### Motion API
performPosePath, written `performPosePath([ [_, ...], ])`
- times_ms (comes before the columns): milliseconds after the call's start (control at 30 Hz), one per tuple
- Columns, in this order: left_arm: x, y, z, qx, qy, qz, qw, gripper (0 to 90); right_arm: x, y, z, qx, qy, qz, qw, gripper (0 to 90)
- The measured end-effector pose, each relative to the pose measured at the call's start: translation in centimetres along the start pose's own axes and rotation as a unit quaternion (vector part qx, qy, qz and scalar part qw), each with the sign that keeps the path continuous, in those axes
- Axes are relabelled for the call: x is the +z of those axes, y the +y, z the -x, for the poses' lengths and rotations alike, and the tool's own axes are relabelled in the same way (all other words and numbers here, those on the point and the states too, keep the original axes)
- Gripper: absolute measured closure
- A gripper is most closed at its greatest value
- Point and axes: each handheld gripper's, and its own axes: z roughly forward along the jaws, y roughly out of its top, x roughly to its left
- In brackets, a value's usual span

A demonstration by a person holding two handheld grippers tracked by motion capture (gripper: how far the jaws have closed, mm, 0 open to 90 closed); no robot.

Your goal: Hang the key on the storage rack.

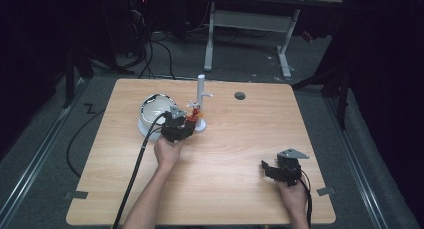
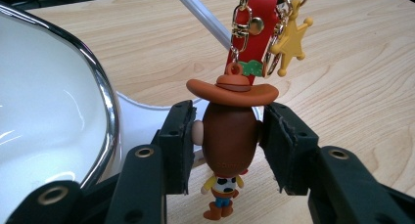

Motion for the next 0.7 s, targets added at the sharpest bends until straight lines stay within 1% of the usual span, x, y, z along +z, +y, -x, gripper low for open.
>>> performPosePath([
  [67,0.07,-0.03,0.0,-0.003,0.0,0.0,1.0,56.2,0.0,0.0,0.0,0.0,0.0,0.0,1.0,29.8],
  [500,0.06,-0.04,-0.13,-0.005,0.003,-0.001,1.0,55.5,0.0,0.0,0.0,0.0,0.0,0.0,1.0,29.8],
  [700,-0.1,0.0,-0.35,-0.009,0.004,-0.001,0.9999,51.8,0.0,0.0,0.0,0.0,0.0,0.0,1.0,29.8],
])
